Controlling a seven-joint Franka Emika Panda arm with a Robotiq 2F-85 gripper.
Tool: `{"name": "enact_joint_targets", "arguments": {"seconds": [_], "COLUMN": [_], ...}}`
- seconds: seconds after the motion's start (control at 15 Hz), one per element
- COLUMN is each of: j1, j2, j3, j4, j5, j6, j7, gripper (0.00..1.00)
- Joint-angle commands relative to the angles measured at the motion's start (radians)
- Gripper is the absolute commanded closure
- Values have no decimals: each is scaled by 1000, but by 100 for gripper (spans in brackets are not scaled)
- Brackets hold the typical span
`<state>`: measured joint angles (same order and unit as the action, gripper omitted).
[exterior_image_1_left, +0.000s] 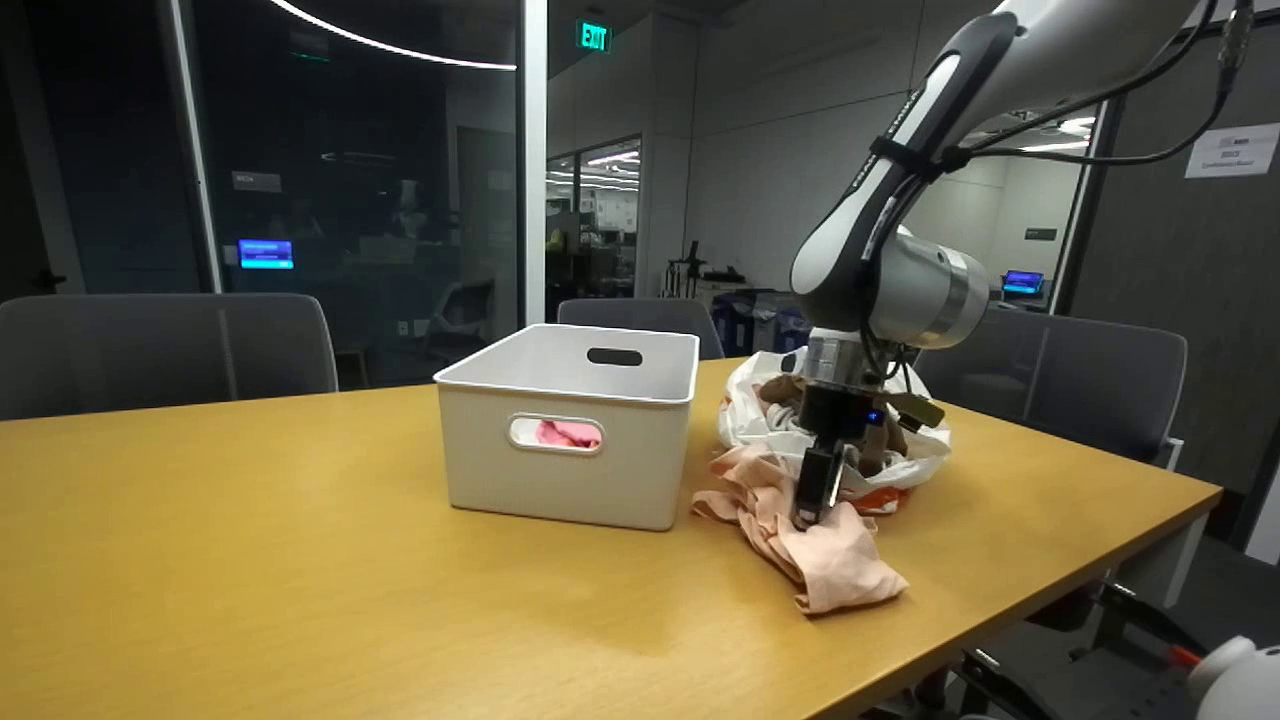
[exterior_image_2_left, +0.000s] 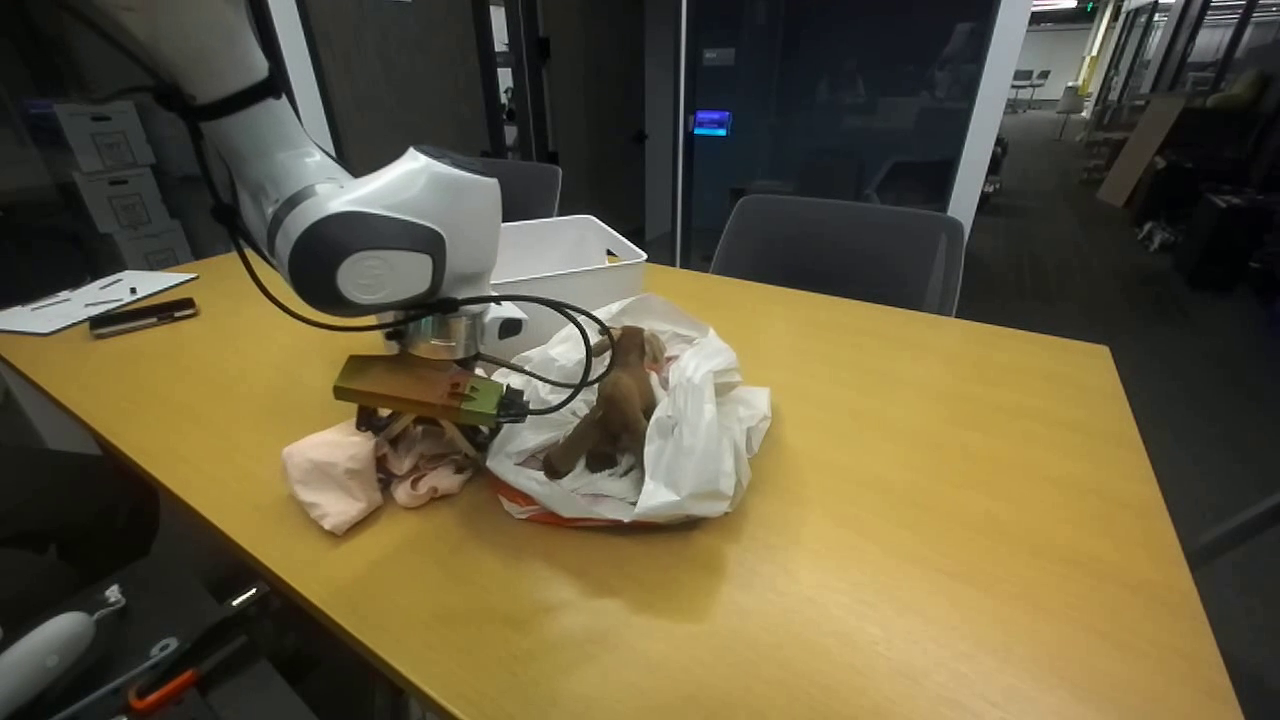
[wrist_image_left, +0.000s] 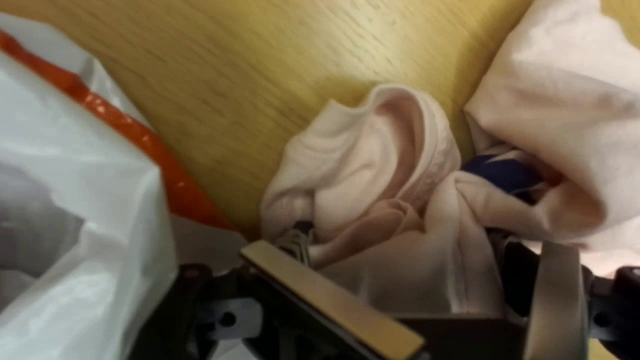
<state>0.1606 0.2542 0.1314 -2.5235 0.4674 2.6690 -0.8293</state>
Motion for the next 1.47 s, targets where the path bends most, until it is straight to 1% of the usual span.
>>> {"name": "enact_joint_targets", "arguments": {"seconds": [0.0, 0.07, 0.27, 0.33, 0.4, 0.47, 0.53, 0.6, 0.67, 0.93, 1.07, 1.13, 1.2, 1.4], "j1": [-53, -60, -95, -112, -128, -141, -149, -150, -142, -107, -89, -79, -70, -51], "j2": [29, 16, -43, -68, -91, -112, -141, -163, -192, -282, -326, -349, -370, -424], "j3": [39, 42, 68, 82, 94, 102, 106, 101, 91, 54, 45, 45, 45, 47], "j4": [34, 34, 37, 41, 46, 54, 61, 68, 69, 71, 58, 46, 36, 21], "j5": [-77, -93, -79, -51, -19, 17, 60, 95, 115, 130, 94, 55, 9, -164], "j6": [15, 8, -59, -98, -143, -192, -242, -286, -311, -365, -328, -277, -235, -159], "j7": [93, 116, 142, 130, 110, 92, 74, 63, 66, 89, 112, 134, 154, 251], "gripper": [50, 57, 80, 88, 95, 99, 95, 96, 95, 95, 95, 95, 95, 95]}}
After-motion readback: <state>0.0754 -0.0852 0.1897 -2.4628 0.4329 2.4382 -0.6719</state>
